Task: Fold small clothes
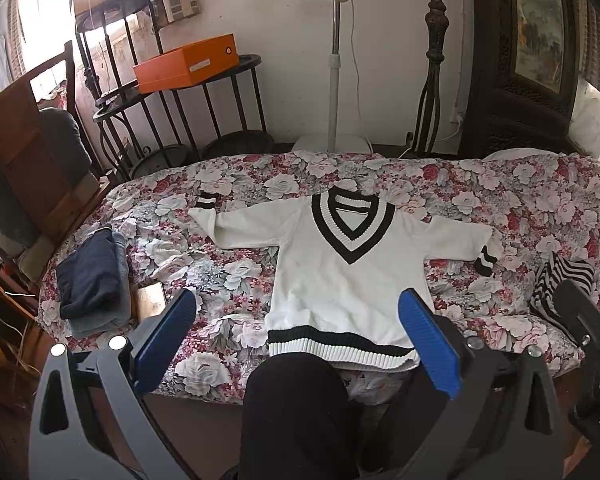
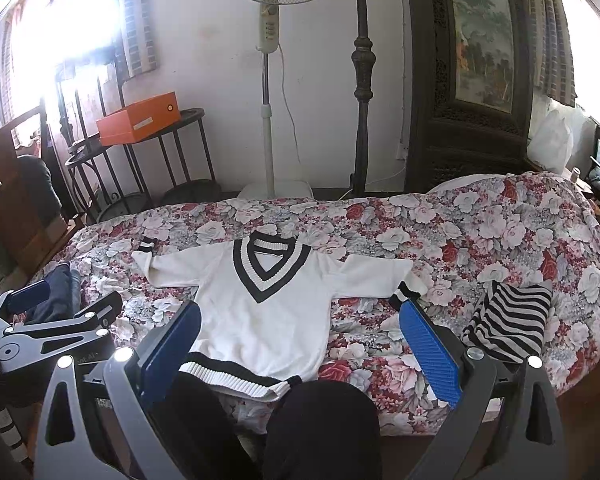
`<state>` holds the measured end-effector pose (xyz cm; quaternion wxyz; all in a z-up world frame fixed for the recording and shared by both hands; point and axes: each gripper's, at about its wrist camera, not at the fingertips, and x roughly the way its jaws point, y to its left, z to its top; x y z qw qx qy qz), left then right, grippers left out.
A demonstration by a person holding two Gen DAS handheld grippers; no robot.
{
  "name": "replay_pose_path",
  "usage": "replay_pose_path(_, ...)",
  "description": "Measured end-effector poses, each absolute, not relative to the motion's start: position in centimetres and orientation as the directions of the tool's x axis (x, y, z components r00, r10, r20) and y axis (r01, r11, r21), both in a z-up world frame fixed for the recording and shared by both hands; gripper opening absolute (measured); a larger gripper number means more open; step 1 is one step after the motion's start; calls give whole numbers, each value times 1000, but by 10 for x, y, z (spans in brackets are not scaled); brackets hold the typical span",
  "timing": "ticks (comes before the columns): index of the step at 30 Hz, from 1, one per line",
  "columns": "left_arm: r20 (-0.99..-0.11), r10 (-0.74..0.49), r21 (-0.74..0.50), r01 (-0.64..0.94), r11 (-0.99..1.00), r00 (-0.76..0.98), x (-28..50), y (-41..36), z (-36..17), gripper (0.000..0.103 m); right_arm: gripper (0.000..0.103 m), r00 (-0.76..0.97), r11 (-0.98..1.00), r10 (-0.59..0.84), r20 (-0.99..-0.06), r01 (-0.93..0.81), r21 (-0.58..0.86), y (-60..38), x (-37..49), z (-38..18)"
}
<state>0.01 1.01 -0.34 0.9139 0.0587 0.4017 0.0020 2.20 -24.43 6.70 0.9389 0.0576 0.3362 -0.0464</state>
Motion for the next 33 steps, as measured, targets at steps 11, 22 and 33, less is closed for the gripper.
replay_pose_path(11, -735, 51, 109, 44, 993, 676, 0, 12, -4, 98, 100, 769, 989, -46, -638, 127, 81, -244, 22, 68)
replay_pose_path(22, -736, 52, 111, 44, 993, 676, 1, 10, -4, 98, 100, 769, 989, -45, -638, 126, 82, -245, 22, 68)
replay_pose_path(33, -736, 52, 112, 45, 993, 675, 1, 9, -3, 98, 100, 768, 988, -43, -639, 126, 86, -246, 22, 68)
